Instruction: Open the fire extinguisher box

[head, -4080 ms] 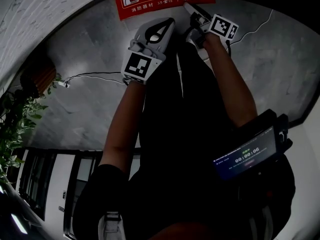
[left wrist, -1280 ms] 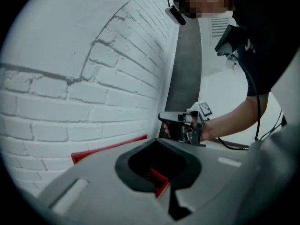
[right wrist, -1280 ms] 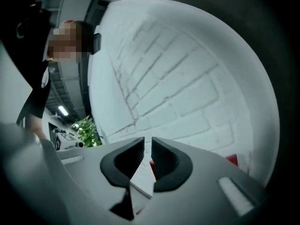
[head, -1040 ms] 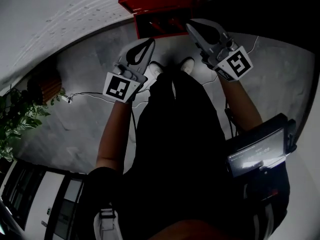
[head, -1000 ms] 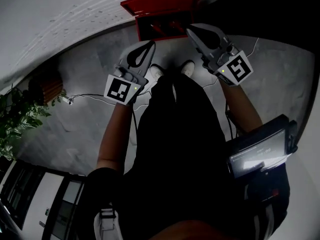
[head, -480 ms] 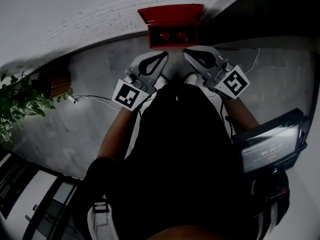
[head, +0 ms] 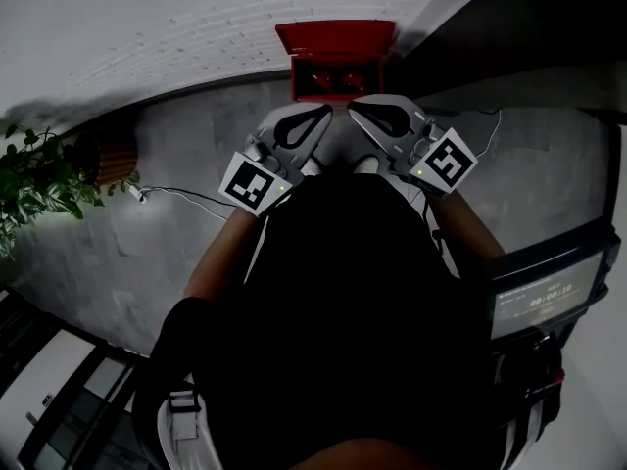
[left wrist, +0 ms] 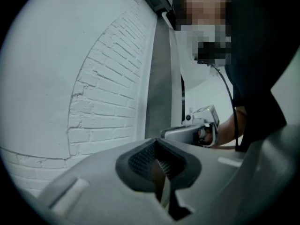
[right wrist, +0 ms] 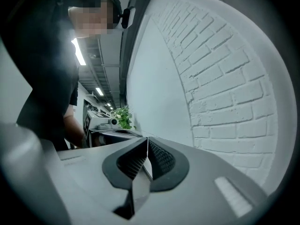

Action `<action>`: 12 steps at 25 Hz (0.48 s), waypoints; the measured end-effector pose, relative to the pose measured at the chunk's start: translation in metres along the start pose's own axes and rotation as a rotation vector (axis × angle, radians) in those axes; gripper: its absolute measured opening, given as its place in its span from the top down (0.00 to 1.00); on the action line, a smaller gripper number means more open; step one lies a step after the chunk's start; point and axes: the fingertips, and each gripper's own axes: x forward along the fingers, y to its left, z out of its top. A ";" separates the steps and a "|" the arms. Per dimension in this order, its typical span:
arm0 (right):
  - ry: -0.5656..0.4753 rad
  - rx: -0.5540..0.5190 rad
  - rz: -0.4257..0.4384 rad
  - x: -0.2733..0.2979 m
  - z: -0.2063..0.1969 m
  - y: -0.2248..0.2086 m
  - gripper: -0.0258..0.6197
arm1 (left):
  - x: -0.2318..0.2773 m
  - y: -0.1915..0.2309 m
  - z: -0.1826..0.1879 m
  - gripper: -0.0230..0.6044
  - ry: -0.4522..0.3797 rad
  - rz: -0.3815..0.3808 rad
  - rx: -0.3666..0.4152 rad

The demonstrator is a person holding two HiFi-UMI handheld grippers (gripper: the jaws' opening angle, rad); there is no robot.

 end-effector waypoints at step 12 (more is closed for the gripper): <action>-0.013 -0.037 -0.010 -0.007 0.007 0.000 0.94 | 0.000 -0.008 0.011 0.96 -0.028 -0.004 0.021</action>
